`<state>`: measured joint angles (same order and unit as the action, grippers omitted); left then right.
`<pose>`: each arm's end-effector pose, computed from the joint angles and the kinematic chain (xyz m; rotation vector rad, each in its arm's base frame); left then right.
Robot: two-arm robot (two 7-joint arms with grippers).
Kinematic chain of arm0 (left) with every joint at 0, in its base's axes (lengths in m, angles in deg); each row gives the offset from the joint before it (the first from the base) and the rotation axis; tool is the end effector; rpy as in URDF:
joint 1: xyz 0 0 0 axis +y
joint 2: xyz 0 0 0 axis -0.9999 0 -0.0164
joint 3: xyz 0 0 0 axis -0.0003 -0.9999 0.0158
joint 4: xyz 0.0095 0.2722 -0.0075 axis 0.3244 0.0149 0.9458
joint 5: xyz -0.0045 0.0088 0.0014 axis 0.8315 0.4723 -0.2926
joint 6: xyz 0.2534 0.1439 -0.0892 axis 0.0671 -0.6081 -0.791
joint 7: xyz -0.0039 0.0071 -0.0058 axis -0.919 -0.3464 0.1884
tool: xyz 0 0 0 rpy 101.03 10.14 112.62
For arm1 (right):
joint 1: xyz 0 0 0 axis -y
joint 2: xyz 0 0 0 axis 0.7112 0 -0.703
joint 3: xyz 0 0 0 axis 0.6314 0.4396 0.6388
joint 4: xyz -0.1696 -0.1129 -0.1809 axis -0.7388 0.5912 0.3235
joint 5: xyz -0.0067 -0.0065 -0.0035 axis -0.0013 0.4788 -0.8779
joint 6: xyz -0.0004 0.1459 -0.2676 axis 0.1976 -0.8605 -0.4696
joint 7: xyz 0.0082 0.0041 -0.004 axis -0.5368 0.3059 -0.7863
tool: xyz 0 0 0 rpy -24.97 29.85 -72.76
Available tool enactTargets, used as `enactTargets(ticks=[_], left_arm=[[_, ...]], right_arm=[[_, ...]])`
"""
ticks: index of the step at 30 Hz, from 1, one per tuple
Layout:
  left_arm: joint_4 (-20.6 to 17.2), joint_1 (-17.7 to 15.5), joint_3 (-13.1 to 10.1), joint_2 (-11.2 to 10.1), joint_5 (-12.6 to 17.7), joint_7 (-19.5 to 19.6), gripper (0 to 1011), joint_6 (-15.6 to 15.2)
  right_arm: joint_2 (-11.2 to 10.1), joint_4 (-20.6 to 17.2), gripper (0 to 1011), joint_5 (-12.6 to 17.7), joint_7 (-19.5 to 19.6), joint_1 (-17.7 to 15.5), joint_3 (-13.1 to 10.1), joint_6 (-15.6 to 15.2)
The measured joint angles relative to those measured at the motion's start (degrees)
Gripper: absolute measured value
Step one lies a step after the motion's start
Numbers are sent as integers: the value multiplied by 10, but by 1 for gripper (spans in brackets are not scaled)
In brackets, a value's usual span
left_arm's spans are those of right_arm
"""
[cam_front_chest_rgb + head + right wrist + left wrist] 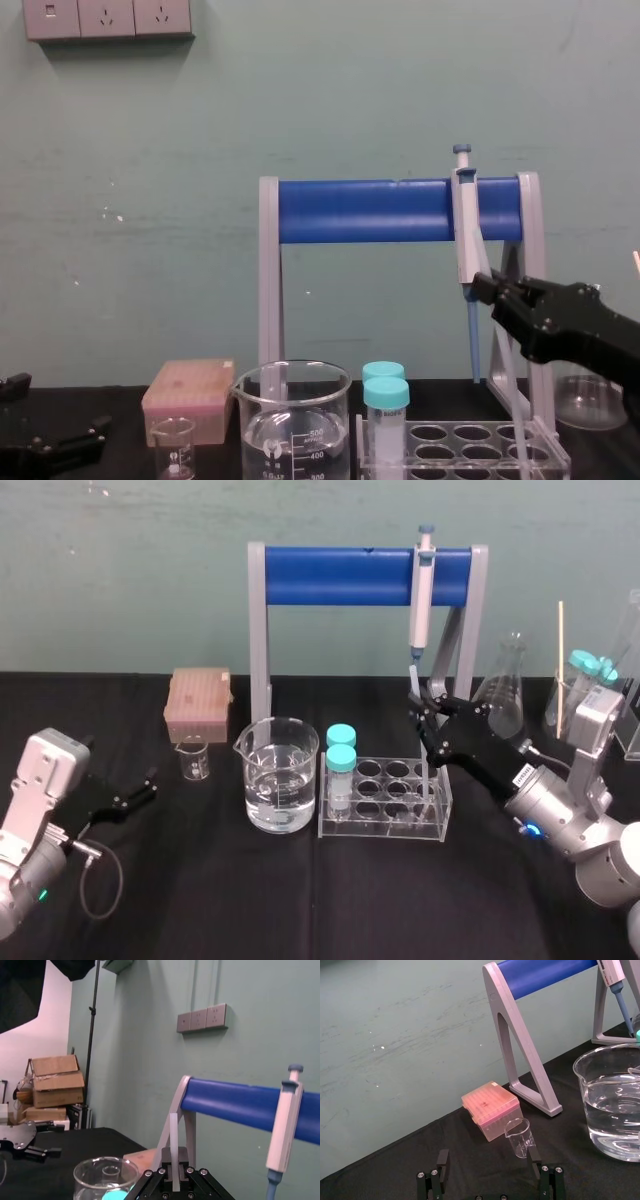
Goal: Pick up the stirring rod with one hand, then place it down.
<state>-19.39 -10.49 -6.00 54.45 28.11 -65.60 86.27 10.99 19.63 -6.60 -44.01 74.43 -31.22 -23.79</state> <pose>0.3513 0.0737 -0.2873 0.3045 -0.2850 1.2479 0.4427 -0.0551 -0.3005 0.2493 -0.2761 -0.7173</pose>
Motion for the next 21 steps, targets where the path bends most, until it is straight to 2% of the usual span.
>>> enactTargets(ticks=[4, 10, 21], left_arm=[[0, 0, 0, 0, 0, 0, 1000, 0], [0, 0, 0, 0, 0, 0, 1000, 0], [0, 0, 0, 0, 0, 0, 1000, 0]], right_arm=[[6, 28, 68, 3, -11, 10, 2, 0], [9, 47, 68, 4, -19, 16, 3, -3], [9, 50, 68, 5, -19, 17, 2, -9]])
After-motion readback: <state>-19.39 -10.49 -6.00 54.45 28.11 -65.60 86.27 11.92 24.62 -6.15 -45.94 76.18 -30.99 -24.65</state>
